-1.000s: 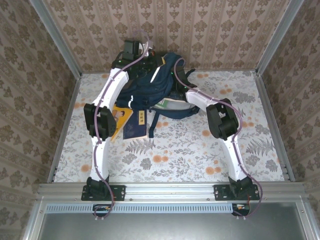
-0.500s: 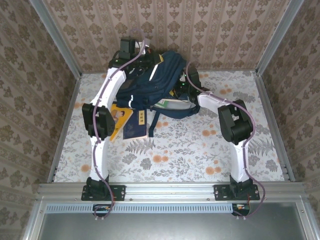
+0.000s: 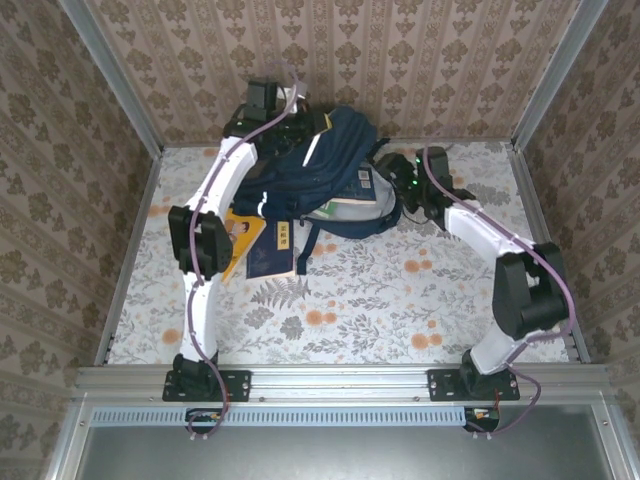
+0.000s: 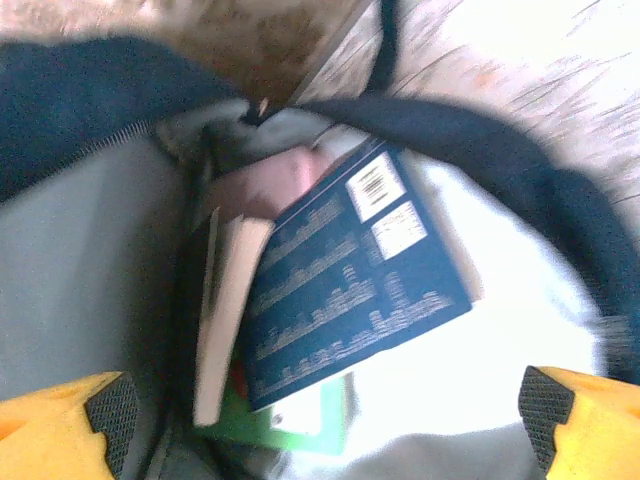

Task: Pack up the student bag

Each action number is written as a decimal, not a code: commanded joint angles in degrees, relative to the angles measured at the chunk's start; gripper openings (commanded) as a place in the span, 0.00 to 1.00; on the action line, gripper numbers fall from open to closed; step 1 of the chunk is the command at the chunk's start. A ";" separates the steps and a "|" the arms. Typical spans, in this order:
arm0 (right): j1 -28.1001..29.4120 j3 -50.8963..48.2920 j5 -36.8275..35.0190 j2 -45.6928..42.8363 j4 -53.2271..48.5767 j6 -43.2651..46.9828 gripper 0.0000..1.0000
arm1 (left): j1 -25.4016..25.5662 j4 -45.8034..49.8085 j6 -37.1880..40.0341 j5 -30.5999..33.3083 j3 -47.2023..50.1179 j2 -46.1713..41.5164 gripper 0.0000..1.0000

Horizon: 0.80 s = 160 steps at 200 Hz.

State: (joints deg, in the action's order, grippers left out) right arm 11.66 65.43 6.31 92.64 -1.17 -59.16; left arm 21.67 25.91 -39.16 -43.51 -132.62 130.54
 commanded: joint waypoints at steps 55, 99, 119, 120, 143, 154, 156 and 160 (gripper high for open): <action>0.55 -2.83 -7.36 -3.74 -10.71 12.00 0.98 | 1.69 3.76 9.31 8.65 9.65 -11.01 0.52; 7.37 -2.06 -6.47 -3.82 -8.58 19.41 0.95 | -5.36 3.68 13.33 26.89 31.75 -29.72 0.56; 11.64 -1.13 -7.75 -4.05 -8.85 22.08 0.93 | -12.32 2.25 11.57 28.71 41.72 -34.48 0.58; 11.90 -1.11 -7.78 -4.05 -8.80 22.11 0.93 | -12.74 2.28 11.39 28.72 42.12 -34.65 0.58; 16.48 -0.50 -5.06 -3.02 -7.98 23.58 0.92 | -21.56 0.13 8.04 27.71 51.85 -36.05 0.58; 18.90 0.07 -4.32 -2.19 -8.15 24.59 0.92 | -24.38 -1.40 7.68 27.53 55.41 -35.67 0.58; 19.36 0.19 -4.12 -1.96 -8.10 24.85 0.92 | -24.81 -1.63 7.75 27.45 55.88 -35.50 0.58; 20.24 0.47 -3.47 -1.59 -8.12 25.38 0.92 | -25.49 -1.75 7.92 27.57 56.61 -35.11 0.58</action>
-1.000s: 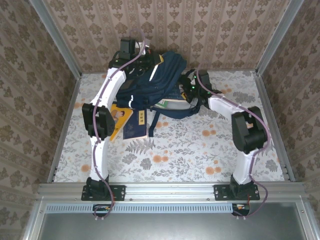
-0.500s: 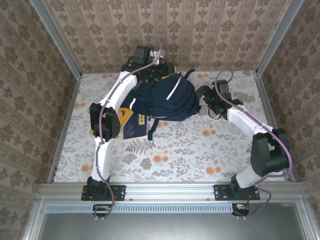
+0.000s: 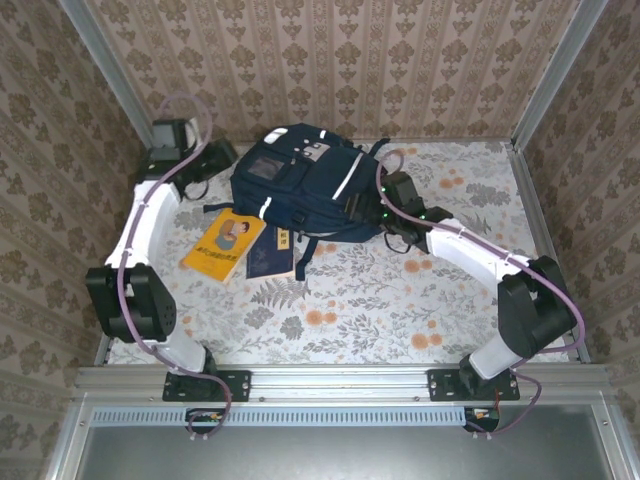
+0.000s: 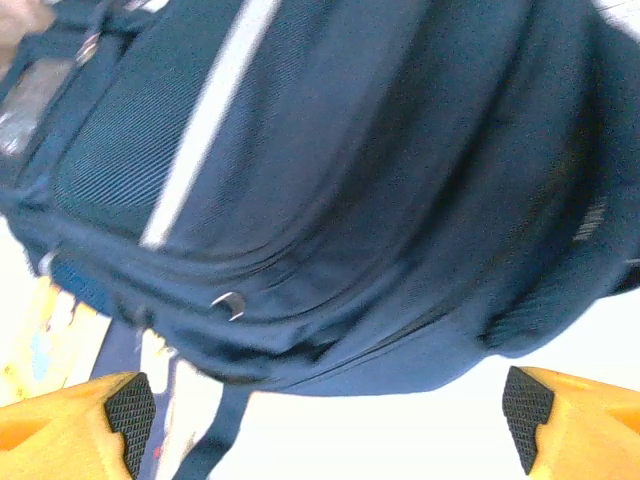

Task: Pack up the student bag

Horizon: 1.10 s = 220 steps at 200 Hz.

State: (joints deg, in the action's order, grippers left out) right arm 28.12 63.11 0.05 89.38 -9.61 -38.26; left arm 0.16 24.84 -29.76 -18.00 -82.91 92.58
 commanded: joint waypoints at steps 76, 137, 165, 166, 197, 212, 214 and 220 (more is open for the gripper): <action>15.65 5.62 11.25 11.86 3.58 5.55 0.87 | -10.20 -0.54 0.97 1.40 8.51 14.54 0.59; 19.45 9.62 17.71 18.63 5.24 4.77 0.87 | -11.12 0.48 4.11 1.39 10.21 18.19 0.59; 21.11 11.45 18.89 20.37 5.22 4.78 0.87 | -11.19 0.00 3.63 -1.33 11.99 18.56 0.59; 21.15 11.52 18.91 20.47 5.21 4.78 0.87 | -11.22 -0.12 3.51 -1.55 12.12 18.58 0.59; 21.74 12.97 21.31 22.02 5.23 4.95 0.88 | -10.50 -1.38 1.11 -5.89 16.10 17.83 0.60; 21.75 14.09 21.94 23.10 4.77 4.96 0.88 | -10.27 -3.25 -1.35 -8.01 19.84 15.45 0.59; 21.77 14.31 21.92 23.27 4.64 4.91 0.88 | -10.27 -3.40 -1.70 -8.15 20.32 14.98 0.59; 21.77 15.08 21.92 23.86 4.14 4.88 0.88 | -10.23 -4.11 -2.84 -8.28 22.10 13.37 0.59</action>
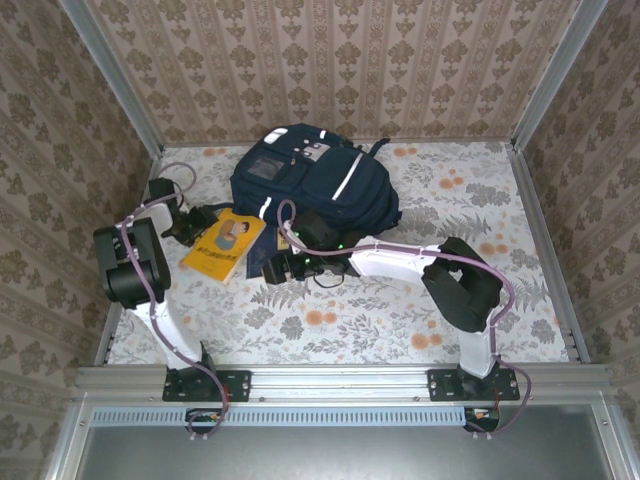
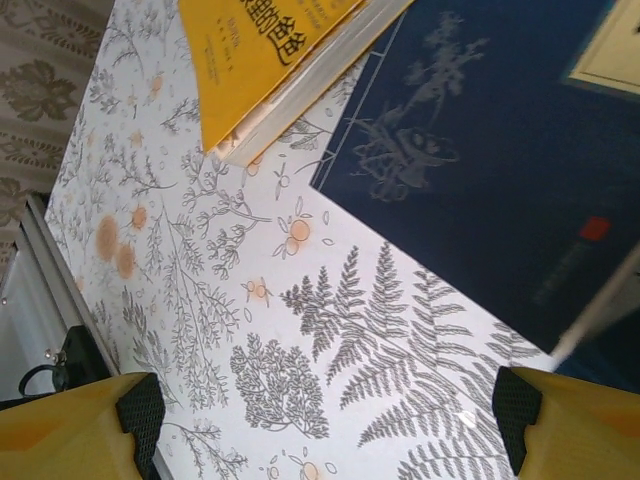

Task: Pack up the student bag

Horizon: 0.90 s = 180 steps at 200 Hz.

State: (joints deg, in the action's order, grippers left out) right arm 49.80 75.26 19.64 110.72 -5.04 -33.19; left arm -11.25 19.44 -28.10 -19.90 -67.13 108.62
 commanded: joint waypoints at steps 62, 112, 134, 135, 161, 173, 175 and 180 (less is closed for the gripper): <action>-0.19 18.58 1.22 11.99 -9.40 -3.93 0.87 | 1.53 -4.60 -13.28 -4.96 25.15 -18.17 0.58; -2.81 28.43 -0.18 20.57 -16.11 -8.65 0.81 | 4.76 -7.40 -18.39 -4.81 32.33 -26.60 0.58; -3.26 30.04 0.56 22.31 -17.34 -8.58 0.80 | 7.19 -8.13 -19.85 -4.37 34.08 -29.61 0.58; -3.24 30.12 0.61 22.37 -17.45 -8.52 0.80 | 7.24 -8.20 -19.91 -4.41 34.13 -29.74 0.58; -3.14 31.22 2.56 23.76 -18.73 -7.43 0.79 | 7.87 -7.79 -19.98 -4.58 35.46 -31.54 0.58; -3.15 32.35 3.56 24.85 -20.03 -7.00 0.77 | 7.90 -8.16 -20.02 -4.68 36.08 -31.97 0.58; -3.14 32.50 3.78 25.00 -20.24 -6.92 0.76 | 7.90 -8.23 -20.03 -4.70 36.23 -32.04 0.58; -3.07 32.95 4.30 25.43 -20.55 -6.82 0.75 | 7.91 -8.51 -20.07 -4.90 36.49 -31.98 0.58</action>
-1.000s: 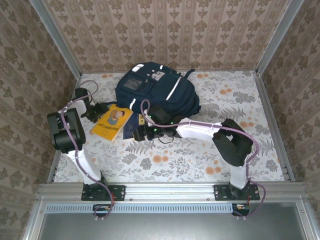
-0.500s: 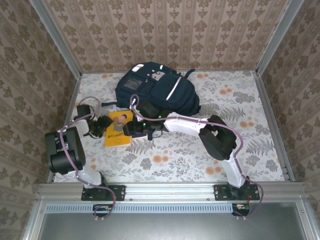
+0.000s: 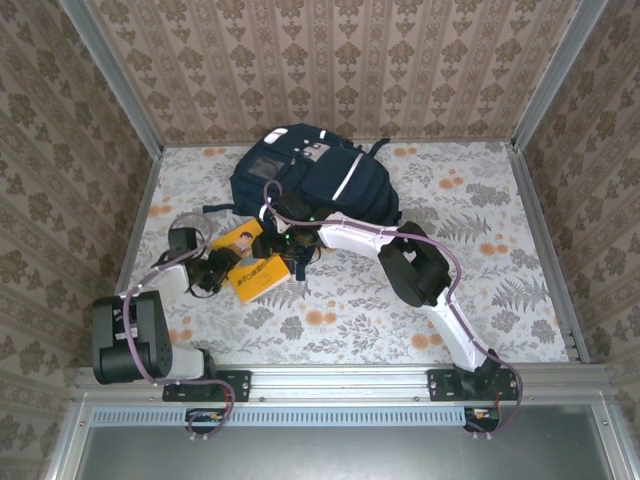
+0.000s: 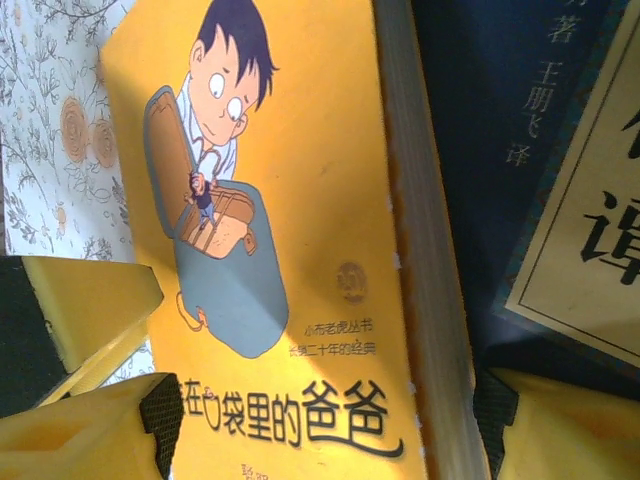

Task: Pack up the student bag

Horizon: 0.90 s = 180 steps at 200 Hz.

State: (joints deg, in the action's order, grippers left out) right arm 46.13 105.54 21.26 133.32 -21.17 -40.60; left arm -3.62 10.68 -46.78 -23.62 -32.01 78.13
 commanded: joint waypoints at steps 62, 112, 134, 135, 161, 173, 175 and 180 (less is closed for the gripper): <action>1.15 1.36 12.94 2.00 2.46 -4.75 0.58 | 1.32 -1.89 -1.38 -2.57 1.87 0.18 0.54; 0.95 -4.58 16.90 -2.57 9.36 -10.37 0.50 | 1.93 0.23 -0.37 -1.74 1.38 -1.53 0.53; 1.05 -6.83 17.86 -4.45 12.28 -12.42 0.43 | 2.33 1.49 0.11 -1.26 1.16 -2.65 0.53; 1.06 -6.92 17.90 -4.55 12.37 -12.50 0.43 | 2.36 1.52 0.11 -1.22 1.16 -2.73 0.53; 1.24 -8.54 19.04 -6.00 15.17 -14.23 0.35 | 3.26 1.91 0.12 -0.98 1.47 -3.76 0.53; 1.40 -8.83 19.67 -5.97 16.43 -15.34 0.31 | 3.84 2.27 0.29 -0.91 1.18 -3.86 0.53; 1.37 -8.89 19.76 -5.97 16.54 -15.49 0.31 | 3.98 2.36 0.36 -0.84 1.17 -3.86 0.52; 1.43 -8.95 19.66 -5.96 16.80 -15.58 0.28 | 4.11 2.49 0.33 -0.80 1.15 -3.99 0.52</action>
State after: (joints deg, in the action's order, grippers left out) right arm 45.17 97.51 34.52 130.32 -10.20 -52.71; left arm -1.41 12.40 -46.76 -20.97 -30.72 75.85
